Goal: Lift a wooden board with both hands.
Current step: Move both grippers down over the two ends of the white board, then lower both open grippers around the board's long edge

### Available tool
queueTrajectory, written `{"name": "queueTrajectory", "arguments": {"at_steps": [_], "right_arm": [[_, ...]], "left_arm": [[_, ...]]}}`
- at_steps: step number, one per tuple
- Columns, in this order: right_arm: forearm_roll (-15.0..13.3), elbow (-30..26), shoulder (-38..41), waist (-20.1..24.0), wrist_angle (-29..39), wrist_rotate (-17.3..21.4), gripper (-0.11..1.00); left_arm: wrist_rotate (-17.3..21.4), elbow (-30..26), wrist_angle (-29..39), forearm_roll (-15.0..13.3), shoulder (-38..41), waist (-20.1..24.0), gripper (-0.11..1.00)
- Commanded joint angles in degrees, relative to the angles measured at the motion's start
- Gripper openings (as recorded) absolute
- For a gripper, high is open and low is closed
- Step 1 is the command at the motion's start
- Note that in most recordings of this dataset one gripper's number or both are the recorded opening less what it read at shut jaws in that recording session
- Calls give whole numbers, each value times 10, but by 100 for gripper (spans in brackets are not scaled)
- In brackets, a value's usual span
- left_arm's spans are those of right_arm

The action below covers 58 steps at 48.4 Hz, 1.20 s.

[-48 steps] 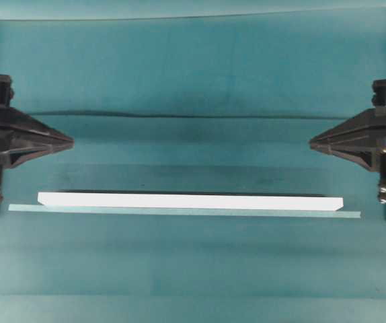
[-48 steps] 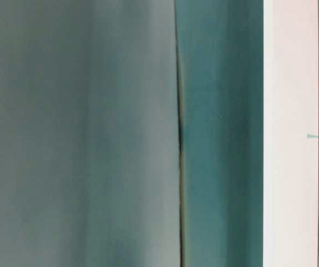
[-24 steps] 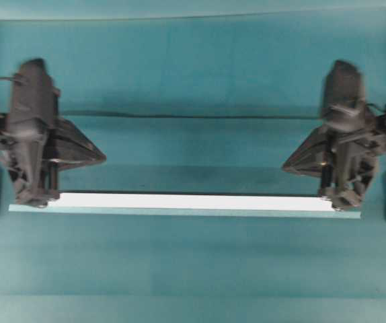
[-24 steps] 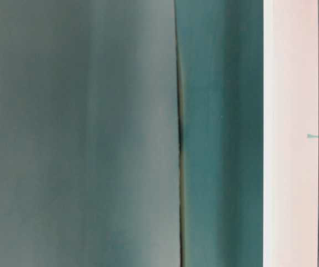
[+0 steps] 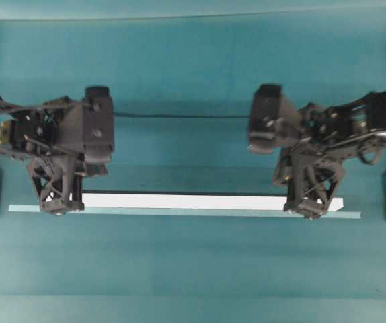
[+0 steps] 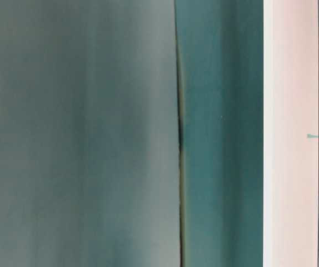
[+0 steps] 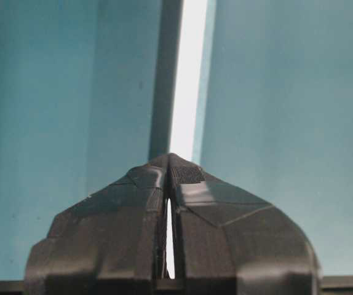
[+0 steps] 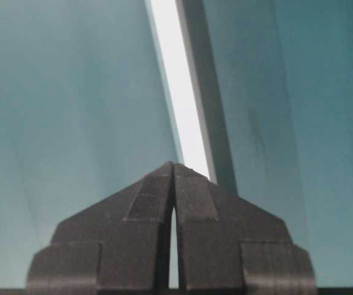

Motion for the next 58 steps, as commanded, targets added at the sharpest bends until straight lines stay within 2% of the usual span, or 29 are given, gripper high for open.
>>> {"name": "queueTrajectory", "arguments": {"at_steps": [1,8,19,26,29,32,35,39,41,45,48,50,58], "right_arm": [[-1,-23,25,7,24,-25,0],[-1,-30,53,11,39,-54,0],[-20,-22,61,11,31,-59,1],[-26,-17,62,11,31,-64,6],[-26,-16,62,11,31,-64,13],[-26,-14,62,11,27,-64,23],[-26,-12,62,11,21,-63,37],[-26,-8,64,11,10,-57,64],[-27,-5,65,15,4,-58,75],[-35,1,68,26,-4,-58,91],[-36,2,69,31,-7,-56,95],[-36,3,70,33,-9,-54,95],[-39,9,77,33,-27,-52,95]], "left_arm": [[2,-17,1,1,4,-6,-1],[4,-14,2,1,23,-14,-1],[3,-13,-7,0,28,-23,-1],[-3,-10,-7,0,30,-25,0],[-4,-8,-7,1,32,-26,4],[-7,-7,-7,0,34,-26,11],[-9,-7,-6,1,39,-26,23],[-16,-7,-7,1,45,-28,45],[-24,-5,-7,1,50,-30,60],[-42,-1,-4,1,62,-34,83],[-54,4,-5,1,69,-44,95],[-57,8,-8,1,70,-50,99],[-62,33,-29,1,72,-57,99]]}}
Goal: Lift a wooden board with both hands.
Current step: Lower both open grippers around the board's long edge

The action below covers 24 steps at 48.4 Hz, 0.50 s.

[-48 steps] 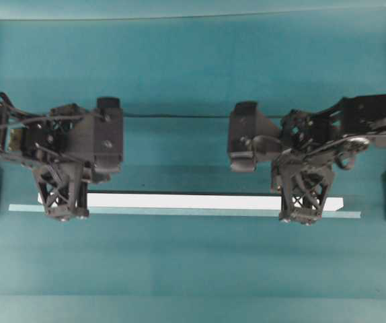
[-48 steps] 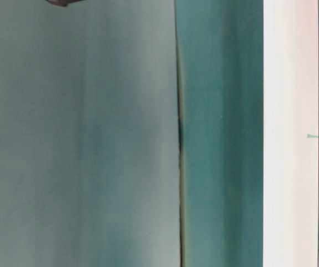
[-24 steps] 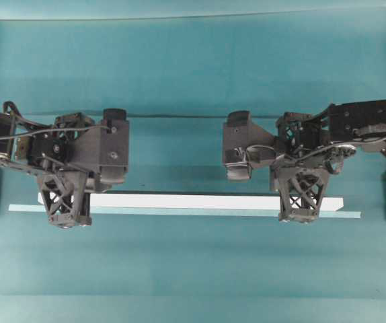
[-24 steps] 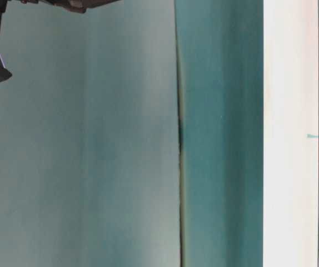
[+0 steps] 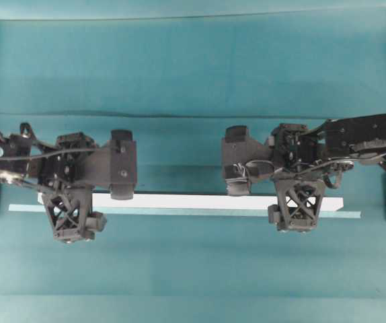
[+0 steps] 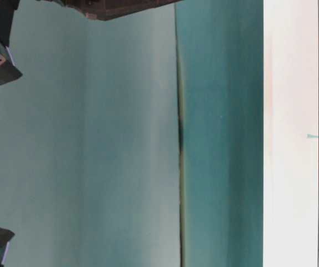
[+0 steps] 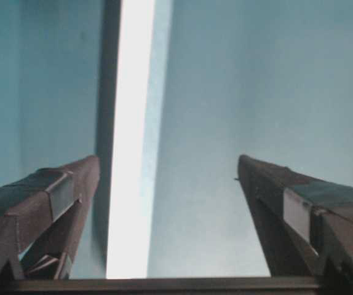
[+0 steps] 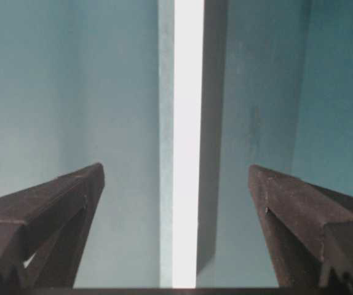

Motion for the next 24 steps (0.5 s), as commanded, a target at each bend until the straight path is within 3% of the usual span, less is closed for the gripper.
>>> {"name": "queueTrajectory", "arguments": {"at_steps": [1,24], "right_arm": [[-1,3,10,1,-14,4,95],[-1,57,46,2,-105,11,95]], "left_arm": [[-1,10,-15,1,-1,0,99],[23,36,-87,6,66,20,99]]}}
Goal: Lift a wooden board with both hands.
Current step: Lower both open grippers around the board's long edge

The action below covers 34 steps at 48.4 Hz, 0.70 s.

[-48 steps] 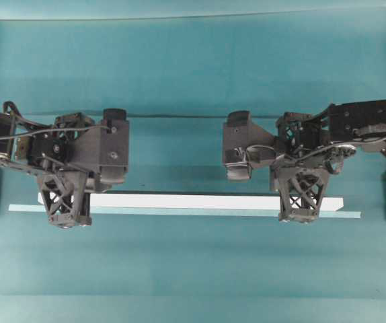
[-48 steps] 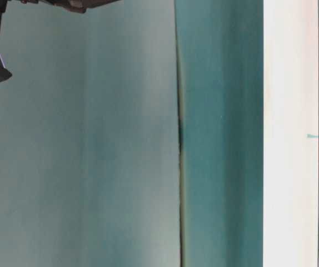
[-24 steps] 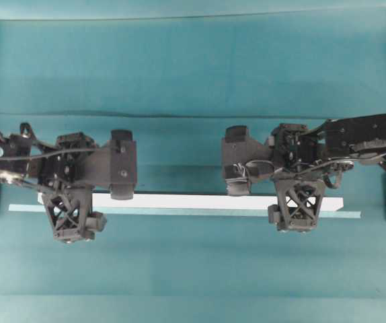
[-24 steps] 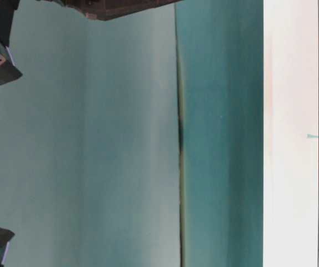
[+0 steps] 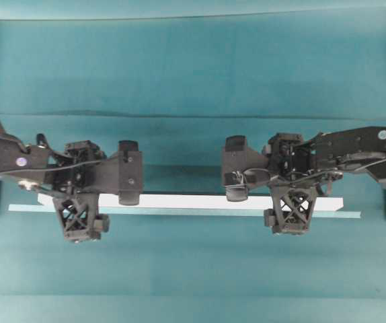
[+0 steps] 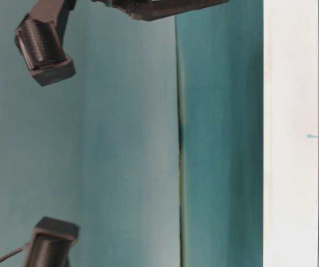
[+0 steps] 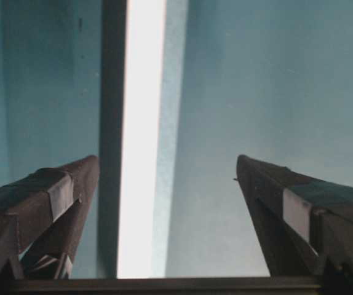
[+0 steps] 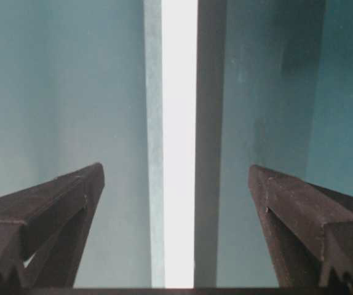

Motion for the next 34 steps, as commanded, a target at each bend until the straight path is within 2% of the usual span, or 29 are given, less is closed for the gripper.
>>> {"name": "queueTrajectory", "arguments": {"at_steps": [1,10,34], "right_arm": [[-1,1,12,2,-11,6,95],[-1,2,28,1,-23,5,95],[-1,18,60,0,-70,4,95]], "left_arm": [[11,-4,-11,3,7,5,99],[32,-5,-22,3,23,10,99],[36,9,-78,3,69,15,99]]}}
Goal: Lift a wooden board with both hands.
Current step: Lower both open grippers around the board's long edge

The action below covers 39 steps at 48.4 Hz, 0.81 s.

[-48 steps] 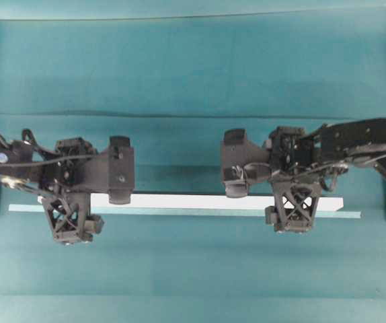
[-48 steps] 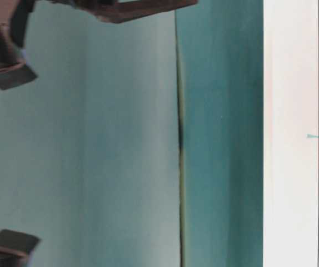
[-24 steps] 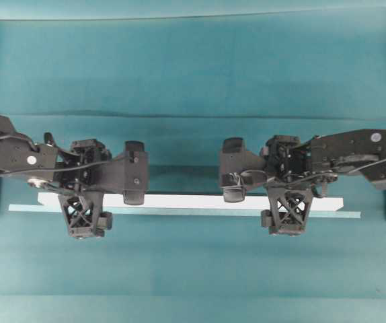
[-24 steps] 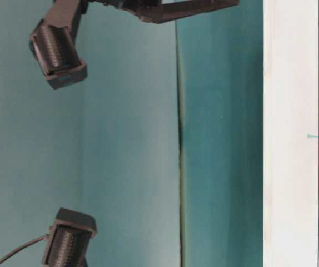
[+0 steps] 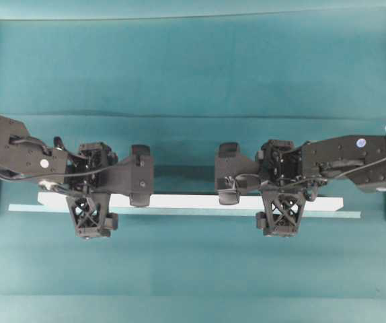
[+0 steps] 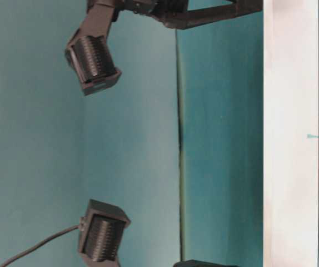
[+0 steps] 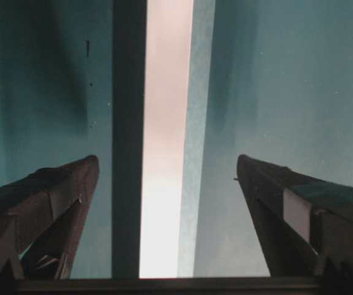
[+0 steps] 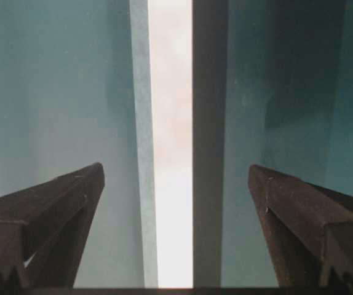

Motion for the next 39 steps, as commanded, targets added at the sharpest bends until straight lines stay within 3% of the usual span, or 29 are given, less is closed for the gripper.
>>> {"name": "queueTrajectory", "arguments": {"at_steps": [1,39], "right_arm": [[-1,4,8,0,-10,2,95],[3,26,16,-3,-53,10,92]], "left_arm": [[2,0,-14,1,4,1,99],[4,4,-31,1,11,5,96]]}}
